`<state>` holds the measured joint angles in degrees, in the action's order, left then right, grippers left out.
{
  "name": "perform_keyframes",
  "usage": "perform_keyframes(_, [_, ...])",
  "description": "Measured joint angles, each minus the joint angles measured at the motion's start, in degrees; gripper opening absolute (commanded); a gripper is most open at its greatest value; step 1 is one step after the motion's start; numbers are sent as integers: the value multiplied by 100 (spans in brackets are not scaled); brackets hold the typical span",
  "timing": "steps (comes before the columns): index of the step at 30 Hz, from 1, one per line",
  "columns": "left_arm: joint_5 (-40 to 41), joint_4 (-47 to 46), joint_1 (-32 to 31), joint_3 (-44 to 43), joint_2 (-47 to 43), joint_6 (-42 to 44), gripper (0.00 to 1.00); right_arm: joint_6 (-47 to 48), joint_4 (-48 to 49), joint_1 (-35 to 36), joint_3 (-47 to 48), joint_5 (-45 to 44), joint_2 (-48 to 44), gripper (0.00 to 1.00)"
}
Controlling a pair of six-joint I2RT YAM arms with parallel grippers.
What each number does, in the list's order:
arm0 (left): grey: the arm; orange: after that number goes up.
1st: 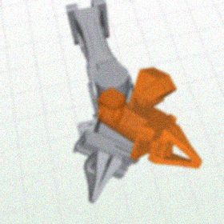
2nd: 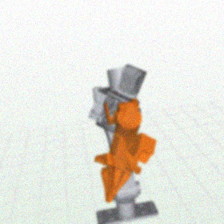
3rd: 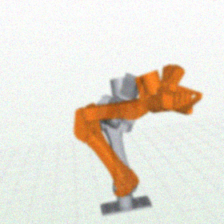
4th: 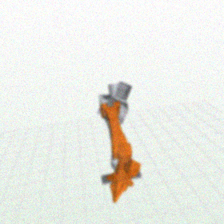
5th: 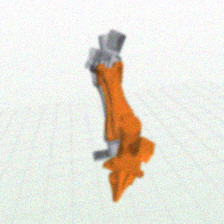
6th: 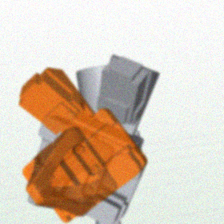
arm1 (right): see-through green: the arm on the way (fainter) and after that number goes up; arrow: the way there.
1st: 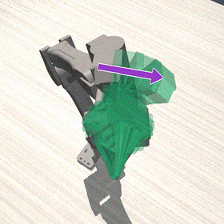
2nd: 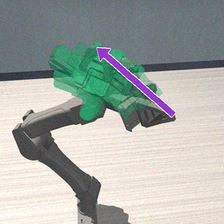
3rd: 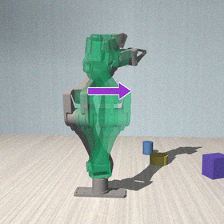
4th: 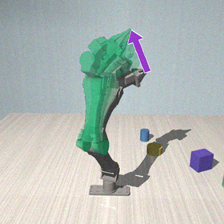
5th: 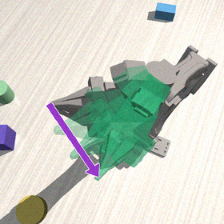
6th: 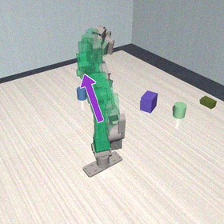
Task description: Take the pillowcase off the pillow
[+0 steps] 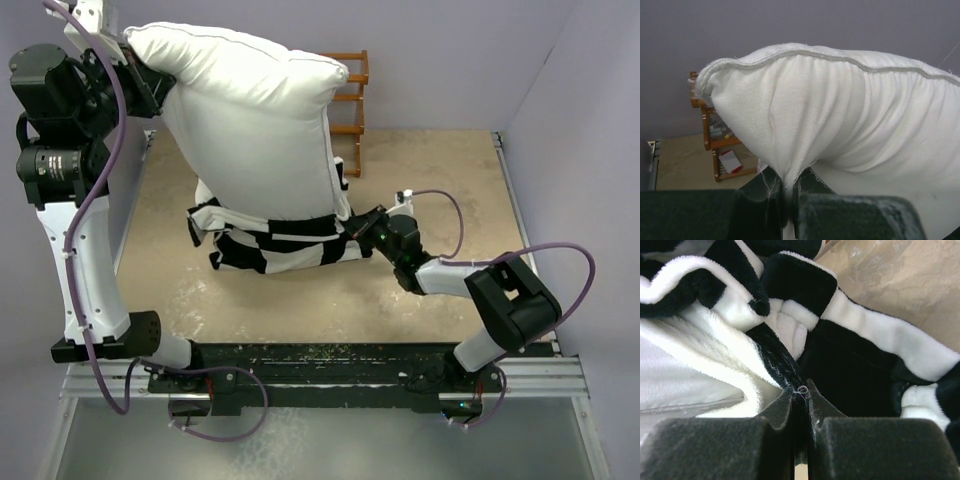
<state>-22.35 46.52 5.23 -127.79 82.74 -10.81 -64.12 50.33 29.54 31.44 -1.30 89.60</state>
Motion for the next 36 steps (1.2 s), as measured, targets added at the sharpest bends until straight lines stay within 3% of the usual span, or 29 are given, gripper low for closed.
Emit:
perform_keyframes(9, [-20,-136,2,-1172,826,-520,0,271,-531,538,553,-525,330,3])
perform_keyframes(11, [-227,-166,11,-1222,894,-619,0,341,-662,645,682,-595,431,17])
perform_keyframes(13, [-608,-175,61,-1191,898,-737,0,442,-942,706,780,-691,387,42])
perform_keyframes(15, [-1080,-345,116,-1025,848,-876,0,656,-1445,708,796,-789,57,61])
perform_keyframes(19, [-1899,-863,225,-651,763,-1097,0,1598,-3209,656,1237,-1049,-1113,84])
perform_keyframes(21, [-2280,-1102,269,-516,745,-1165,0,2271,-4087,627,1993,-1161,-1670,89])
perform_keyframes(28, [-3263,-1290,7,-601,822,-1268,0,4234,-5381,605,4824,-1163,-2839,97])
perform_keyframes(36, [-3397,-520,-1342,-1427,1508,-743,0,5639,-6170,603,7831,-527,-2332,100])
